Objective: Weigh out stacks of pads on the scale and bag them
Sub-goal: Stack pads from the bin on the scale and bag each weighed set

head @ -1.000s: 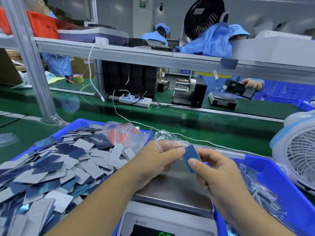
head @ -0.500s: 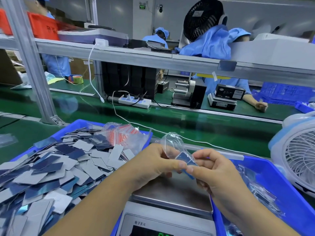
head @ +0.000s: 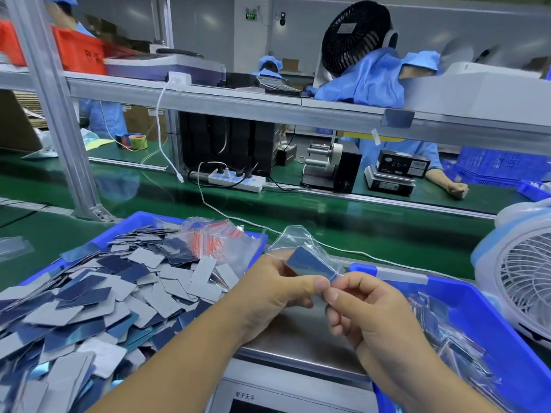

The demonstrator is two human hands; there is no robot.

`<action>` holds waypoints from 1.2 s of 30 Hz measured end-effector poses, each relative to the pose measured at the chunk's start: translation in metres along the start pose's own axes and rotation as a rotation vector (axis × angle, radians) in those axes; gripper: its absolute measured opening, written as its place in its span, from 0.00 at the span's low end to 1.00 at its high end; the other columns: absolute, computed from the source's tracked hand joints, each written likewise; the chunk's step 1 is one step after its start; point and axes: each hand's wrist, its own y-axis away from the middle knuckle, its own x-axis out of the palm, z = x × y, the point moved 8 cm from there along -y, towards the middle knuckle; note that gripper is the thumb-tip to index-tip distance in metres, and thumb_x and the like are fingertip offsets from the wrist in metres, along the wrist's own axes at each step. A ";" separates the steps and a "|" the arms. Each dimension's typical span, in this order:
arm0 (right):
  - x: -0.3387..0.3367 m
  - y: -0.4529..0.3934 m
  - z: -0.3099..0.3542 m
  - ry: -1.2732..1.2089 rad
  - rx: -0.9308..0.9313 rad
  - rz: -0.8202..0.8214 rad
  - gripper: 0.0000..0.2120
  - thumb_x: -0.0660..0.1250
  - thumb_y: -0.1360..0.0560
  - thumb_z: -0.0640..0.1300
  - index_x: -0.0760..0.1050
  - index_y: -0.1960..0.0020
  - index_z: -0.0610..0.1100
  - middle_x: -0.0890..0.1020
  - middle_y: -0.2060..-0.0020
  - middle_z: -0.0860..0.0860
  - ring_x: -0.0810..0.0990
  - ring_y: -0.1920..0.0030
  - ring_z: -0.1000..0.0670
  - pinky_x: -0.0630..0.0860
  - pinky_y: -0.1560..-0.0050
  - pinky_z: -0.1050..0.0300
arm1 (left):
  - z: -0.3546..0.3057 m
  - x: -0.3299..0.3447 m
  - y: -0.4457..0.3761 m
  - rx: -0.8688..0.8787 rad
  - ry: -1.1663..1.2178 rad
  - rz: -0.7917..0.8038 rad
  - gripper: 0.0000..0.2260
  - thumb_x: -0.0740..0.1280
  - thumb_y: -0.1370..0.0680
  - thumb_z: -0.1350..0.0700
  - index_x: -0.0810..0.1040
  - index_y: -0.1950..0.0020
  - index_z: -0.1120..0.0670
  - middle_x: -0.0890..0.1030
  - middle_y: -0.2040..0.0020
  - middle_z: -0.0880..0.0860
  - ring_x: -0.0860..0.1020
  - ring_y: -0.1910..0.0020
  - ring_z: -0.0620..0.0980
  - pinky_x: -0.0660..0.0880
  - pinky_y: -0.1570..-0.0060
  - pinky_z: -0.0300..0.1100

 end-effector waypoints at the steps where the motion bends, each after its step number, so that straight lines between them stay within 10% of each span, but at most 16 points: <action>1: 0.002 0.001 0.000 -0.024 -0.003 0.015 0.10 0.77 0.43 0.40 0.81 0.64 0.40 0.77 0.71 0.41 0.74 0.74 0.49 0.72 0.76 0.61 | 0.001 0.001 0.000 -0.003 -0.005 0.004 0.11 0.78 0.35 0.52 0.87 0.54 0.51 0.85 0.58 0.50 0.79 0.61 0.44 0.75 0.60 0.37; 13: -0.017 -0.004 0.005 0.147 -0.070 -0.043 0.08 0.79 0.35 0.44 0.83 0.59 0.45 0.75 0.70 0.48 0.70 0.69 0.51 0.68 0.64 0.57 | 0.001 0.009 0.001 0.010 -0.093 0.077 0.10 0.77 0.31 0.56 0.86 0.51 0.50 0.83 0.58 0.48 0.76 0.59 0.44 0.70 0.61 0.35; 21: -0.011 0.002 0.037 0.905 -0.466 -0.100 0.09 0.74 0.28 0.44 0.80 0.60 0.58 0.76 0.56 0.58 0.76 0.57 0.53 0.70 0.61 0.68 | 0.001 -0.001 -0.003 0.087 -0.291 -0.054 0.11 0.77 0.32 0.59 0.86 0.54 0.46 0.86 0.56 0.49 0.81 0.54 0.43 0.79 0.50 0.41; 36: -0.016 0.003 0.038 0.875 -0.487 -0.093 0.17 0.72 0.27 0.36 0.77 0.53 0.59 0.82 0.61 0.58 0.80 0.61 0.53 0.73 0.61 0.68 | 0.000 -0.016 -0.004 0.033 -0.270 -0.102 0.02 0.74 0.25 0.63 0.83 0.55 0.58 0.84 0.57 0.55 0.80 0.58 0.47 0.79 0.50 0.46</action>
